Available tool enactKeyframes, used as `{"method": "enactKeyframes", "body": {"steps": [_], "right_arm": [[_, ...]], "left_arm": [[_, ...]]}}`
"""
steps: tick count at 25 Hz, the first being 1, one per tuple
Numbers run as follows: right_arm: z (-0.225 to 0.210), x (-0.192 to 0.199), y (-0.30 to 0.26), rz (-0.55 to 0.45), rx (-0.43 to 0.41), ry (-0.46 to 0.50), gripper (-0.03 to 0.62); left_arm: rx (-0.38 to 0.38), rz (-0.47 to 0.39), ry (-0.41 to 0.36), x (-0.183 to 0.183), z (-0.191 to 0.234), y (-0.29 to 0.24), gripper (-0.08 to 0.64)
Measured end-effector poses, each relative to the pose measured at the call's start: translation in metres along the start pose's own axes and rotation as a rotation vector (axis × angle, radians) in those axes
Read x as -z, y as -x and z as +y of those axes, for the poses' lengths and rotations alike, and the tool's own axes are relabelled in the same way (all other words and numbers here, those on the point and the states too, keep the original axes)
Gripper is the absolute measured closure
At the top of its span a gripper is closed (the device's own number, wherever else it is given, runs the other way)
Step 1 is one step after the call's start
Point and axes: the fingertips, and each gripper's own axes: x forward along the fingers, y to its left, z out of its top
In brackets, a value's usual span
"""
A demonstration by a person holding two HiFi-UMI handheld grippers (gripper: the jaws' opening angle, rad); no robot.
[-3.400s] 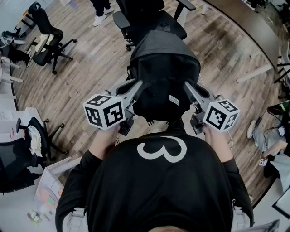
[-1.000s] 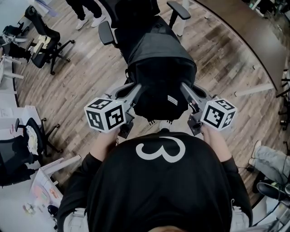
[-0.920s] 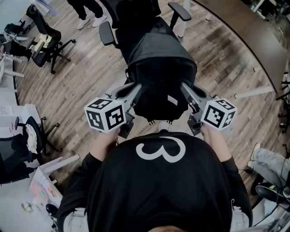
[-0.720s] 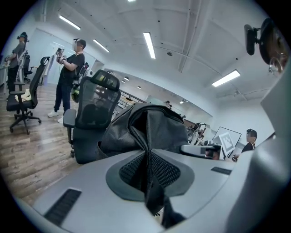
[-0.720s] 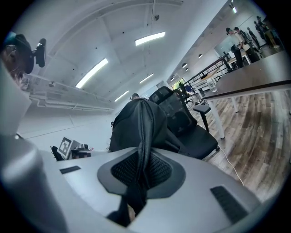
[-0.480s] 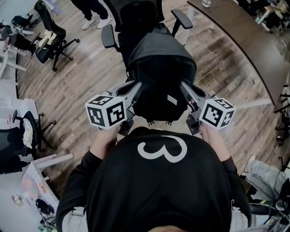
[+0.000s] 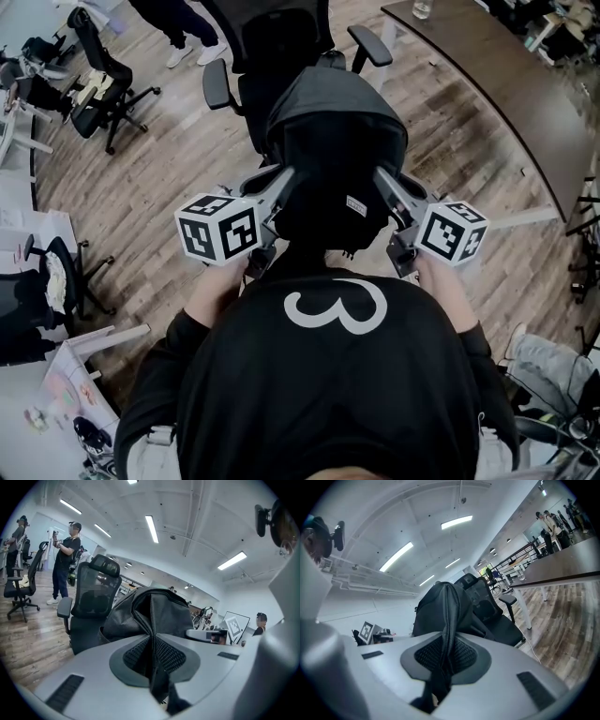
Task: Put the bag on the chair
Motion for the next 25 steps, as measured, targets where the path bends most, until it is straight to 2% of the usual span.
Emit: {"method": "enactKeyframes", "body": {"steps": [15, 25], "right_arm": [[-0.047, -0.023, -0.045, -0.009, 0.039, -0.044, 0.538], [-0.087, -0.057, -0.107, 0.003, 0.05, -0.066, 0.538]], "left_arm": [[0.03, 0.041, -0.001, -0.027, 0.04, -0.06, 0.512], [0.05, 0.073, 0.025, -0.066, 0.091, -0.112, 0.512]]}}
